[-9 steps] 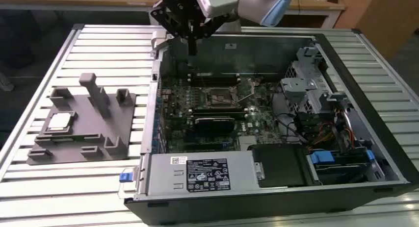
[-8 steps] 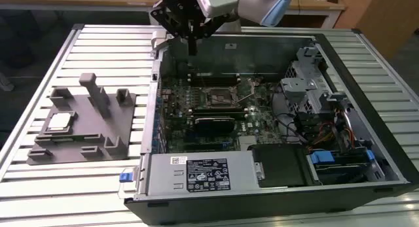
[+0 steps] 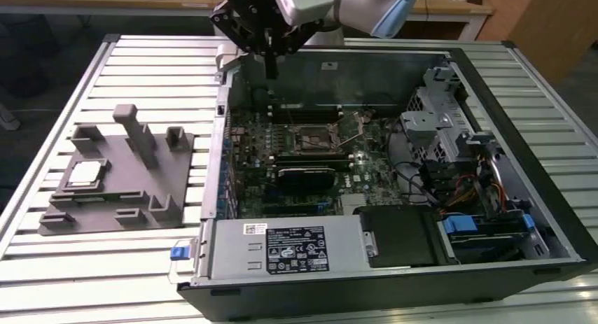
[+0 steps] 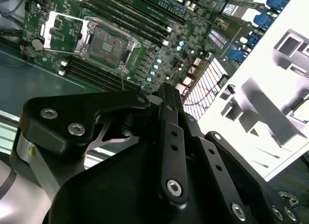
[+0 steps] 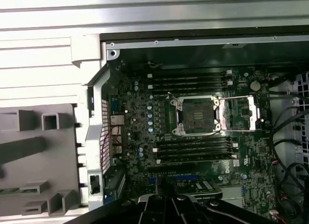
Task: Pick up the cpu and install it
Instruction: 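Reach for the cpu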
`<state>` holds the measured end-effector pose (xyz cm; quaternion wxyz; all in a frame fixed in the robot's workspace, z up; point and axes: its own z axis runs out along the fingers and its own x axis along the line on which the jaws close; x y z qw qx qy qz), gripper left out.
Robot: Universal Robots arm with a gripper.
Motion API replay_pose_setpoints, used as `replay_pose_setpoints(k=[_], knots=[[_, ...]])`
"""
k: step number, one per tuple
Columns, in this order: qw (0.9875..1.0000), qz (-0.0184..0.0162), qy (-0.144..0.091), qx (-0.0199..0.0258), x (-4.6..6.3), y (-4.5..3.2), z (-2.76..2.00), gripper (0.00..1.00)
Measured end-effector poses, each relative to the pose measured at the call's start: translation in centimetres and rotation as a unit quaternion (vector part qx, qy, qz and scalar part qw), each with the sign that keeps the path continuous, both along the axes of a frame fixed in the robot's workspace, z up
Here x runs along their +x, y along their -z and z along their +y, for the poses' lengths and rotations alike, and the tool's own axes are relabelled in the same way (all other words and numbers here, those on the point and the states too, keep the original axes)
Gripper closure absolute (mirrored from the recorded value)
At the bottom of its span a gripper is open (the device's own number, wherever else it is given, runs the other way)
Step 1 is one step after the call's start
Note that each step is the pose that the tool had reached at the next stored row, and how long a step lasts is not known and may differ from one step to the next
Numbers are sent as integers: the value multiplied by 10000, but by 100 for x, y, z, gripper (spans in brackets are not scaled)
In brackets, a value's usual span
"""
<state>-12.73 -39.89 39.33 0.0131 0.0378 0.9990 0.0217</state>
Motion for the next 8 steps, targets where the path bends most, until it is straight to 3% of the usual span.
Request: replay_pose_setpoints(k=[8], knots=[[10000,0,1,0,-79,2,0,89]])
